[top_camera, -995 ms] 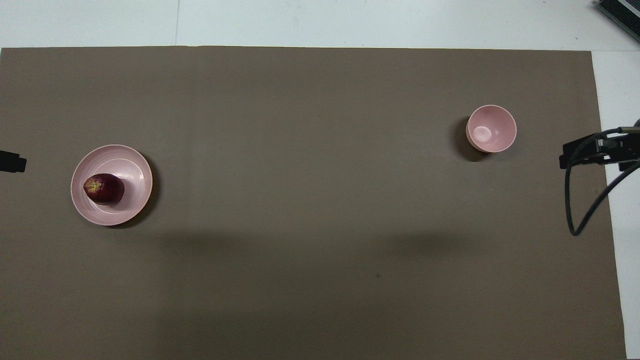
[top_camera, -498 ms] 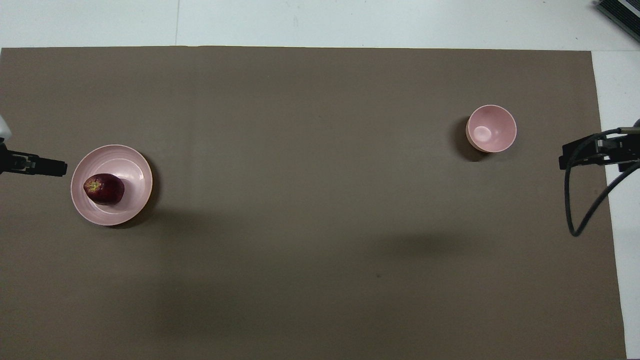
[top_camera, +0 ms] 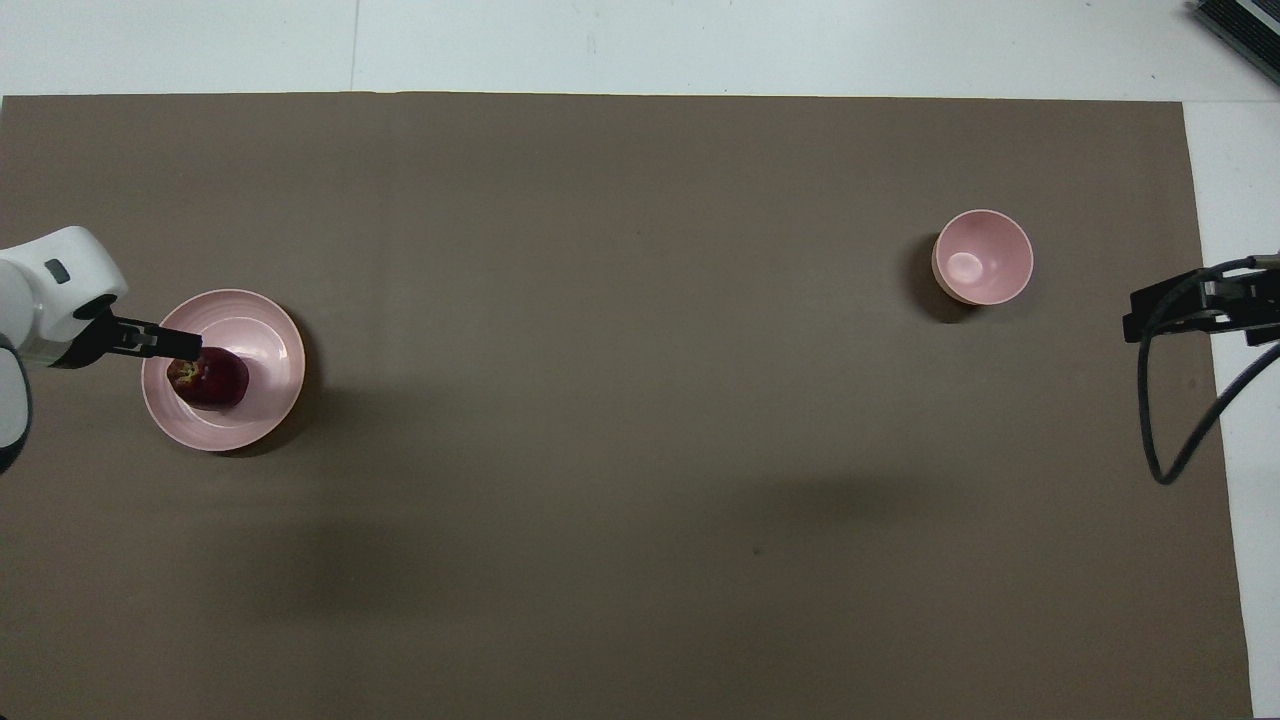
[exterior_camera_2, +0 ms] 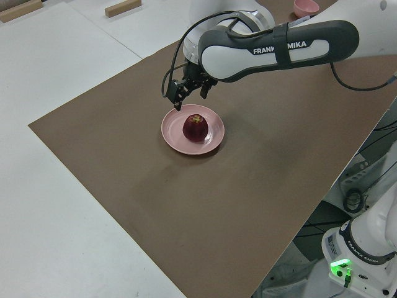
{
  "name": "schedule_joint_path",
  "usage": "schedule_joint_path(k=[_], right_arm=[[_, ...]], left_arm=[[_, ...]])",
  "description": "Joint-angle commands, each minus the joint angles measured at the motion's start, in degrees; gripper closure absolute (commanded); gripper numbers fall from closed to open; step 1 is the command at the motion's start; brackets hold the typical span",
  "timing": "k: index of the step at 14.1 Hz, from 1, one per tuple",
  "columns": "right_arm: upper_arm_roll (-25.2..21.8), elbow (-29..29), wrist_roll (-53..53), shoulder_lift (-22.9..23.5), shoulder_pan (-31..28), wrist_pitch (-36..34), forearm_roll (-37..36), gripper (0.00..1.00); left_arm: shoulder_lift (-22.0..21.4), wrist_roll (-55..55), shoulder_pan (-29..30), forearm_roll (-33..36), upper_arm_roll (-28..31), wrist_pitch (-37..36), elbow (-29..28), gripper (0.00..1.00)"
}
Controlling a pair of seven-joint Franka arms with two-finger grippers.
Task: Move apple from plate to bowl
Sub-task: 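Reach the left gripper down to the red apple on the plate and grasp it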
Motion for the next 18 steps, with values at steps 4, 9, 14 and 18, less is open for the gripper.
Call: schedule_joint_path(k=[4, 9, 14, 18], right_arm=[[0.44, 0.38, -0.15, 0.1, -0.28, -0.45, 0.56, 0.0], [0.53, -3.12, 7.04, -1.74, -0.11, 0.33, 3.98, 0.0], [1.93, -8.05, 21.26, -2.63, -0.02, 1.13, 11.09, 0.0], [2.2, -11.57, 36.29, -2.63, 2.34, 1.48, 19.53, 0.0]], left_arm=[[0.47, 1.02, 0.45, -0.88, -0.23, 5.01, -3.48, 0.0], [0.12, 0.93, 0.27, -1.32, -0.23, 9.75, -9.46, 0.0], [0.82, 1.02, 0.28, -1.32, -0.23, 13.09, -8.94, 0.59], [1.08, 0.67, -0.16, -1.32, -0.15, 12.4, -7.54, 1.0]])
